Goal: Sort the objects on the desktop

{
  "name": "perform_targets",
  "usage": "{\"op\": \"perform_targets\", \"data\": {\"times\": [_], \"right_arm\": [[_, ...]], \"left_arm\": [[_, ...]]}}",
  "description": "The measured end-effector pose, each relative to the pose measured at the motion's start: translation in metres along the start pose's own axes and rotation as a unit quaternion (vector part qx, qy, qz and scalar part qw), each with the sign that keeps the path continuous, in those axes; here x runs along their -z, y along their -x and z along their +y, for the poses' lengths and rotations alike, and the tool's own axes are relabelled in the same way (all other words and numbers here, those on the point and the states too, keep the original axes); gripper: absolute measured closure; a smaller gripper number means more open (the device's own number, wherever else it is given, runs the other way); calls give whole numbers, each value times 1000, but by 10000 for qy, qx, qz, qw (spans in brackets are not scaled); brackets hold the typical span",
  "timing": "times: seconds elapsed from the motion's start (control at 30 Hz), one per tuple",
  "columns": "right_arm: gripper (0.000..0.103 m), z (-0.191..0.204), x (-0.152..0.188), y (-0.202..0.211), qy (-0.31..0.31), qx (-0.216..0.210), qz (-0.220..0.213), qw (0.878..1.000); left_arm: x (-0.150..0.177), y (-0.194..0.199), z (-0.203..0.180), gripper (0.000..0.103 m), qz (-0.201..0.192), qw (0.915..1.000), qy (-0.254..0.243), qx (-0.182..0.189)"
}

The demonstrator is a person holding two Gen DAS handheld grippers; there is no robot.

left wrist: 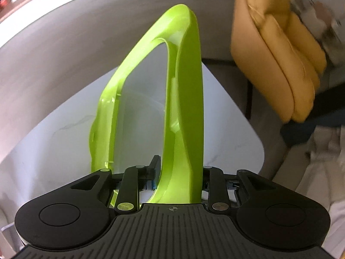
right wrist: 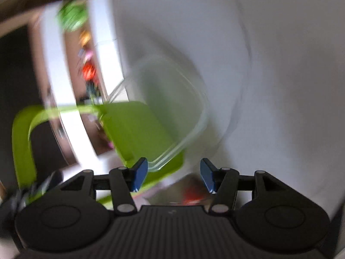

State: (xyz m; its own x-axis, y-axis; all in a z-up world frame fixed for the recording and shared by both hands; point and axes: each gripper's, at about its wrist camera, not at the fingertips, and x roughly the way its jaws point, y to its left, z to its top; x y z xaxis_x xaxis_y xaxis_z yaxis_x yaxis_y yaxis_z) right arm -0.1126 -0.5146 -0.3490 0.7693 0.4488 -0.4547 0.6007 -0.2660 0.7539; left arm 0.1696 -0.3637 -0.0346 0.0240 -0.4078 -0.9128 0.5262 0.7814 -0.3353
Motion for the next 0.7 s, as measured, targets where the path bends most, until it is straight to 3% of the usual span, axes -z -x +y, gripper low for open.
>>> {"op": "perform_targets", "data": {"times": [0.1, 0.27, 0.37, 0.4, 0.47, 0.5, 0.6, 0.7], "right_arm": [[46, -19, 4, -44, -660, -202, -136, 9975], [44, -13, 6, -95, -258, 218, -484, 9983], [47, -21, 10, -111, -452, 97, -690, 9965], [50, -22, 12, -112, -460, 24, -776, 9959], [77, -22, 16, -109, -293, -171, -1049, 9939], [84, -17, 16, -105, -88, -179, -1171, 9929], [84, 18, 16, -87, 1017, 45, -1382, 9852], [85, 67, 18, -59, 2391, 268, -1546, 9582]], "left_arm": [[1, 1, 2, 73, 44, 9998, 202, 79], [27, 0, 24, 70, 113, 9982, 510, 283], [26, 8, 43, 69, 10, 9968, 707, 367], [25, 11, 48, 69, -27, 9963, 770, 393], [23, 16, 62, 70, -93, 9936, 995, 518], [22, 18, 68, 70, -119, 9922, 1099, 584], [26, 26, 78, 67, -242, 9896, 1218, 720], [34, 33, 82, 62, -331, 9880, 1253, 845]]}}
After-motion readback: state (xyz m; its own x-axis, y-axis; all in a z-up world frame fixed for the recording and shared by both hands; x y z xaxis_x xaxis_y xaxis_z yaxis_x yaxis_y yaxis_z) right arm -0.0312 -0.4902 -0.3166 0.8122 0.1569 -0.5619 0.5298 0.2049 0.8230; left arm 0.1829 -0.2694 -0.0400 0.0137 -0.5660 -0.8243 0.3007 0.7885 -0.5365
